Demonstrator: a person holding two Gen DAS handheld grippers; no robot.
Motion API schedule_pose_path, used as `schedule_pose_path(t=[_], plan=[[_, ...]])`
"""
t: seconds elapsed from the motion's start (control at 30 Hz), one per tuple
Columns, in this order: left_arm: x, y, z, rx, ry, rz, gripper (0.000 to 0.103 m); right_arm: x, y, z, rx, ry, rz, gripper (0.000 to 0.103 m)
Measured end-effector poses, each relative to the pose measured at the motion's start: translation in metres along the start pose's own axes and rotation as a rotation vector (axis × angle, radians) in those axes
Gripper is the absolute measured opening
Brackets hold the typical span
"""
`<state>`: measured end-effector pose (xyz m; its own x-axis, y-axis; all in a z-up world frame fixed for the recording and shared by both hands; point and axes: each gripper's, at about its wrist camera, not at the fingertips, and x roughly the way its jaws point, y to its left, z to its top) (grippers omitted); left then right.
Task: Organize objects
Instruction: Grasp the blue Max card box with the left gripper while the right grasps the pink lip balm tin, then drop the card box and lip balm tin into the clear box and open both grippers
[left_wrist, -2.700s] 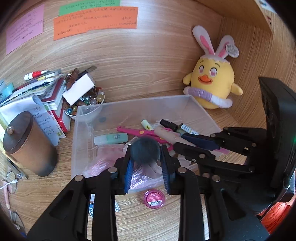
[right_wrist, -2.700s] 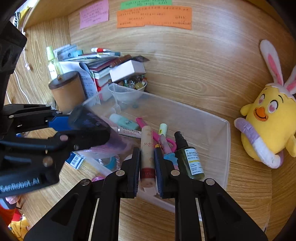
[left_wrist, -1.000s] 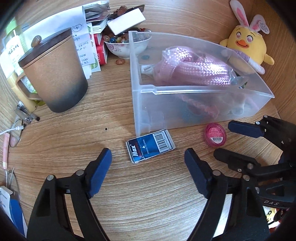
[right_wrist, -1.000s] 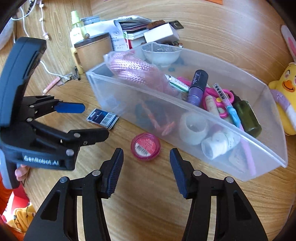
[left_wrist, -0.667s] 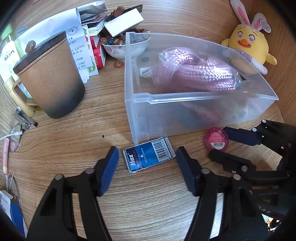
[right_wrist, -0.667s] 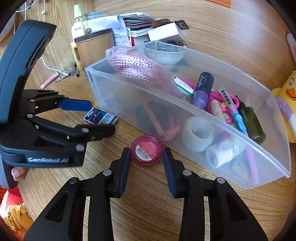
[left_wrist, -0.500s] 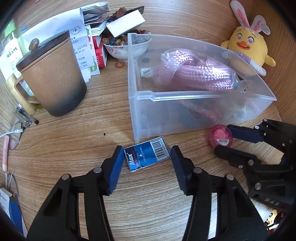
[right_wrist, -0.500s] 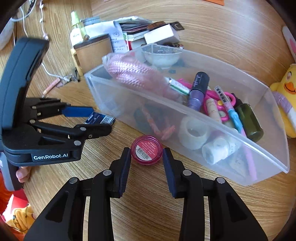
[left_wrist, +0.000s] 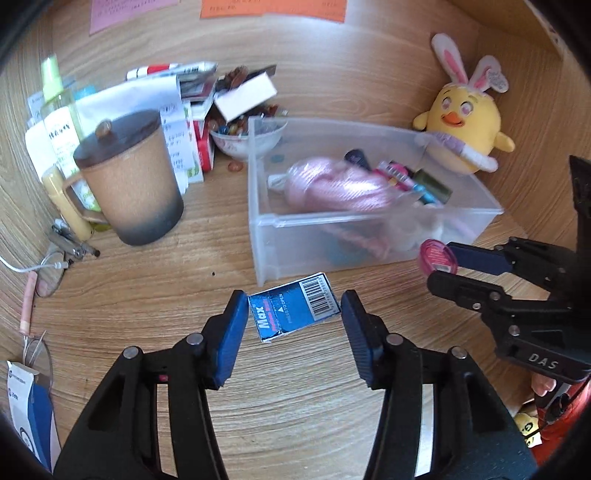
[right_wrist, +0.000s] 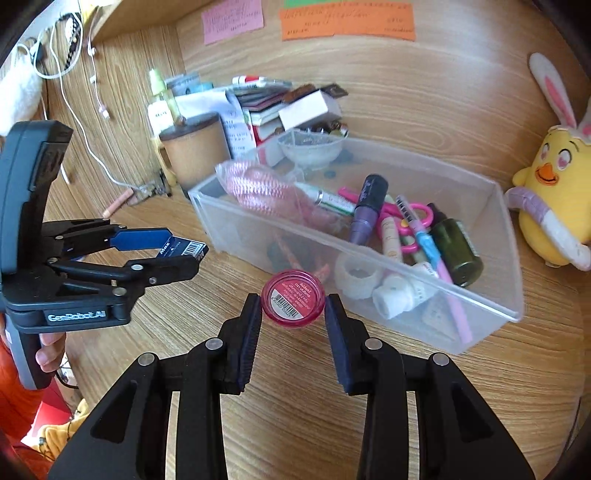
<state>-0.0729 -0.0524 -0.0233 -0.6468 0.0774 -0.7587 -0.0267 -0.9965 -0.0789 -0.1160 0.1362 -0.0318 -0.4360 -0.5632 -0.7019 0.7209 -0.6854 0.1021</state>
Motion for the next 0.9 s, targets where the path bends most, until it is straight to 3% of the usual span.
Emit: schedule_pose_path(t=[0.23,0.4,0.67,0.9], plan=[[-0.032,-0.017,0.015,0.024,-0.112,-0.021,0.052,-0.032,0.003,0.006,-0.012,-0.084,-0.018,0.032],[-0.038,-0.026,0.035,0.037,-0.175,0.012,0.052,-0.048,-0.003,0.015,-0.01,-0.146,-0.086,0.032],[-0.027,-0.03,0.057,0.029,-0.192,0.01,0.052,-0.05,-0.033,0.029,0.048,-0.181,-0.167,0.032],[0.001,-0.031,0.078,0.013,-0.148,-0.004,0.052,-0.023,-0.052,0.036,0.091,-0.128,-0.145,0.032]])
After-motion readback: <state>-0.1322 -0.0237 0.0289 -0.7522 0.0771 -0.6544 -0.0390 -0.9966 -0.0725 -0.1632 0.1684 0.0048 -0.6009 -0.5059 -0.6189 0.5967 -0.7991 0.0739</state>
